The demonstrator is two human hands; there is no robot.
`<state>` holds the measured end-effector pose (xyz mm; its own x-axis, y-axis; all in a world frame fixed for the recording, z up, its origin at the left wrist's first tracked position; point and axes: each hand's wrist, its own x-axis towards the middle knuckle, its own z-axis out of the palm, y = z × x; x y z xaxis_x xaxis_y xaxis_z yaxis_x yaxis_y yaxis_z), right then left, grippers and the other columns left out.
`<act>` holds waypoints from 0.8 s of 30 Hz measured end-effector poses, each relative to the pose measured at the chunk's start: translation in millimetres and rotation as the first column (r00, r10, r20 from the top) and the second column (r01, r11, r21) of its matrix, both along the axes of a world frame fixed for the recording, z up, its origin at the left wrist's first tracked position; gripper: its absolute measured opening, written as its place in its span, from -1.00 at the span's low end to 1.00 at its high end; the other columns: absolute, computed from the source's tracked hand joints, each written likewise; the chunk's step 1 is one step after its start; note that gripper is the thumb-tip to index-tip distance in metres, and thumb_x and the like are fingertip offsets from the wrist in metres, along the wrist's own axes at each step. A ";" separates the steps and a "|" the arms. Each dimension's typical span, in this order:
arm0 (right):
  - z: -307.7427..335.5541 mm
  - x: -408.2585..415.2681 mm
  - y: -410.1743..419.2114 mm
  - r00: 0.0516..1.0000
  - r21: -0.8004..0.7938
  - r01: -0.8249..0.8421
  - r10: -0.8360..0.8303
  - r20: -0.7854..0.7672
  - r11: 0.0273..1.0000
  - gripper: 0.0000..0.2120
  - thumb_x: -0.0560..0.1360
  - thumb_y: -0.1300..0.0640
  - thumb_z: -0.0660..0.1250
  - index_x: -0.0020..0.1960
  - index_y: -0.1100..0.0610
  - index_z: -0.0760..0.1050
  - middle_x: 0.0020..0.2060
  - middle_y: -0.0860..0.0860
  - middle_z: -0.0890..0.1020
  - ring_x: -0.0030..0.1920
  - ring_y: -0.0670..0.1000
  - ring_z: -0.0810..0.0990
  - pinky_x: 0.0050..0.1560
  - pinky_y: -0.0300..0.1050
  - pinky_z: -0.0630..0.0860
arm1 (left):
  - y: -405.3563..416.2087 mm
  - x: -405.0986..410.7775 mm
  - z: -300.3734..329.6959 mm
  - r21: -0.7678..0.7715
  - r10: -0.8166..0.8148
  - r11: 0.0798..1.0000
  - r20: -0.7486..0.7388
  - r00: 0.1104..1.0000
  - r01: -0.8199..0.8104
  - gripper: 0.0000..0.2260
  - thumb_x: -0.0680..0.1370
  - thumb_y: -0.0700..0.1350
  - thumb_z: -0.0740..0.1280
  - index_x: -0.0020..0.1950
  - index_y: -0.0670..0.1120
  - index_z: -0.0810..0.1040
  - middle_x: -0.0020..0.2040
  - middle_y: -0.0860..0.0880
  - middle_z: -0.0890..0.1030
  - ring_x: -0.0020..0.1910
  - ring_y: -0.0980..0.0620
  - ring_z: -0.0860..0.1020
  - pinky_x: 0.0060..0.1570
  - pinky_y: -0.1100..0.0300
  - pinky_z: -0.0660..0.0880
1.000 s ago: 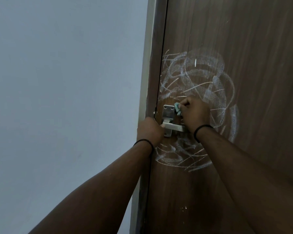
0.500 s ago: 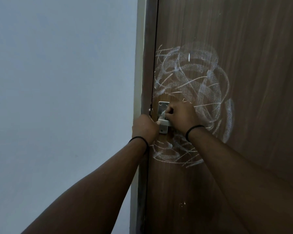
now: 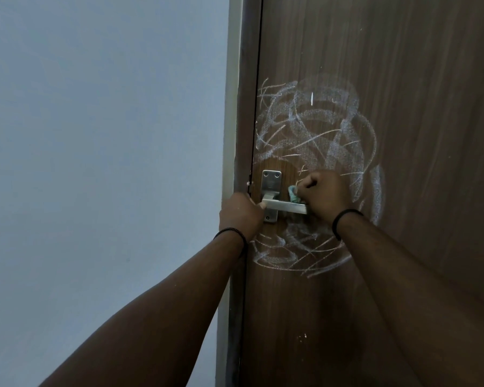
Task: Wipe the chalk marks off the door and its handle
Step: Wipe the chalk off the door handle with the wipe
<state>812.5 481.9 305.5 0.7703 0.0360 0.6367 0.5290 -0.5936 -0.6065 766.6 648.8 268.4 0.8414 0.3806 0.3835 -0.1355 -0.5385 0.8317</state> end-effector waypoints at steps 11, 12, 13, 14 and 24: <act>-92.1 -7.1 6.1 0.855 0.949 -0.052 0.505 -0.119 0.311 -0.83 0.51 0.32 0.36 0.09 0.18 0.57 -0.12 0.12 0.72 -0.21 -0.04 0.72 -0.29 -0.29 0.62 | 0.2 -0.4 -7.7 -0.055 0.006 0.999 0.059 0.998 -0.003 -0.83 0.55 -0.01 0.38 -0.12 -0.10 0.56 -0.18 -0.09 0.66 -0.15 -0.10 0.67 -0.05 -0.08 0.65; -100.5 -7.6 15.5 0.856 0.946 -0.062 0.504 -0.113 0.318 -0.82 0.50 0.34 0.37 0.09 0.18 0.57 -0.12 0.13 0.72 -0.21 -0.04 0.72 -0.28 -0.29 0.62 | 0.1 -0.4 -8.8 -0.052 0.012 0.999 0.072 0.997 -0.008 -0.83 0.55 -0.01 0.38 -0.13 -0.10 0.56 -0.19 -0.09 0.66 -0.16 -0.10 0.67 -0.06 -0.08 0.65; -104.6 -8.0 25.6 0.863 0.936 -0.087 0.496 -0.100 0.340 -0.83 0.49 0.35 0.39 0.06 0.19 0.58 -0.14 0.13 0.72 -0.22 -0.04 0.72 -0.27 -0.29 0.62 | 0.0 -0.4 -10.2 -0.039 0.025 0.999 0.093 0.995 -0.022 -0.84 0.55 -0.01 0.39 -0.15 -0.08 0.57 -0.20 -0.07 0.66 -0.16 -0.08 0.66 -0.06 -0.07 0.64; -104.8 -7.6 35.8 0.874 0.923 -0.115 0.478 -0.081 0.366 -0.87 0.49 0.35 0.40 0.01 0.20 0.59 -0.16 0.13 0.71 -0.24 -0.04 0.71 -0.27 -0.28 0.62 | -0.1 -0.6 -12.2 -0.019 0.046 0.999 0.125 0.991 -0.044 -0.85 0.54 -0.01 0.39 -0.14 -0.07 0.57 -0.19 -0.04 0.65 -0.15 -0.05 0.65 -0.05 -0.02 0.63; -93.2 9.8 96.2 0.998 0.840 0.051 -0.053 -0.026 0.540 -0.88 0.44 0.28 0.42 -0.02 0.20 0.65 -0.12 0.04 0.70 -0.12 -0.06 0.65 -0.09 -0.19 0.60 | 7.6 9.6 -19.7 0.016 -0.058 0.998 0.220 0.974 0.056 -0.66 0.55 -0.08 0.39 0.32 -0.09 0.56 0.18 -0.03 0.65 0.04 0.16 0.53 0.06 0.28 0.43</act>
